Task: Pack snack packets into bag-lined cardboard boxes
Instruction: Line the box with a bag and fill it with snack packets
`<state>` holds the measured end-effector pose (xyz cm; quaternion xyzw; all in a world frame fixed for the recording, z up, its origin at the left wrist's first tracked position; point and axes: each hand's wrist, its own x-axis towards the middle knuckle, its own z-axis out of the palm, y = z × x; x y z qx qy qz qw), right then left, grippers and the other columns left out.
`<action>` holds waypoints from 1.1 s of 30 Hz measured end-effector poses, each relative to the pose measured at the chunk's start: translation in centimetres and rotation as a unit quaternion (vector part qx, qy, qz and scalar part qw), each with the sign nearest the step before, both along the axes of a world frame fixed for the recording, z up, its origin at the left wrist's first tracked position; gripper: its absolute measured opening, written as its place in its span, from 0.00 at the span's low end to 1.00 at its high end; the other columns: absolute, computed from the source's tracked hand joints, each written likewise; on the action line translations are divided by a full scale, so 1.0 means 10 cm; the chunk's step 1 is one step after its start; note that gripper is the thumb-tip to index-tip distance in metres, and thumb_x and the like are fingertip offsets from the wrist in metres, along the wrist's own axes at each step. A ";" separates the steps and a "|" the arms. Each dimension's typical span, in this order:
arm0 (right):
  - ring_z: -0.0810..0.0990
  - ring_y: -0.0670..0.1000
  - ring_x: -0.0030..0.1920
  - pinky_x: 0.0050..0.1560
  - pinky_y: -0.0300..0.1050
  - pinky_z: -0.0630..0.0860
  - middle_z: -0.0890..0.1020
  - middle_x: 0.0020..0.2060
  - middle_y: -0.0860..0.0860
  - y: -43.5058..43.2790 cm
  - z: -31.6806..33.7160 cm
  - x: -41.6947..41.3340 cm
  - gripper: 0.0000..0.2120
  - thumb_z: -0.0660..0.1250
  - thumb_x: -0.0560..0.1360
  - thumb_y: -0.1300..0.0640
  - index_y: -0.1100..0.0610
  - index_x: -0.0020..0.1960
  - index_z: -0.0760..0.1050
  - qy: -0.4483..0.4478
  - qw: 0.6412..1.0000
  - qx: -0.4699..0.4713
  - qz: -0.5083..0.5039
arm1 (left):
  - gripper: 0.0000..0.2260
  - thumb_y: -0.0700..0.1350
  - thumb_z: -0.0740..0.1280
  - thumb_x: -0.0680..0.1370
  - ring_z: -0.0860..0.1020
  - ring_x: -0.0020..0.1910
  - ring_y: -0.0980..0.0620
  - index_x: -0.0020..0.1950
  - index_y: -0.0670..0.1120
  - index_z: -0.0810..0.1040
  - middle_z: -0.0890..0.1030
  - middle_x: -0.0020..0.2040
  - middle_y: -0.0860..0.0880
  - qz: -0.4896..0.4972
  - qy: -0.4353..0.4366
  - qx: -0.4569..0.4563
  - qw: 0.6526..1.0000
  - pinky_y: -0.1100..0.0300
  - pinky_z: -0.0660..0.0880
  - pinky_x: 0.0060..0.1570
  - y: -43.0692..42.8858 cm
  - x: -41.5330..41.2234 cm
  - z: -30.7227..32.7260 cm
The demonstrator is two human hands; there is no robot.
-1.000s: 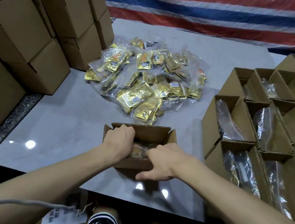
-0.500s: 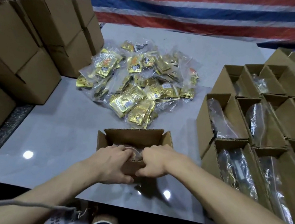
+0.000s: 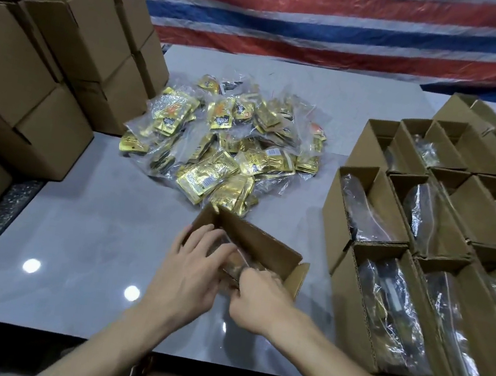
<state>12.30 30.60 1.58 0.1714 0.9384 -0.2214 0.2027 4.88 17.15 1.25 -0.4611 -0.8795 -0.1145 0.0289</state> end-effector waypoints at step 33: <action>0.78 0.61 0.43 0.44 0.51 0.78 0.77 0.37 0.55 0.95 0.54 -0.06 0.04 0.60 0.76 0.61 0.59 0.43 0.71 0.142 0.986 -0.023 -0.085 | 0.09 0.42 0.67 0.77 0.83 0.29 0.37 0.45 0.35 0.77 0.82 0.44 0.35 0.328 -0.523 0.136 0.775 0.43 0.83 0.35 0.67 -0.30 0.62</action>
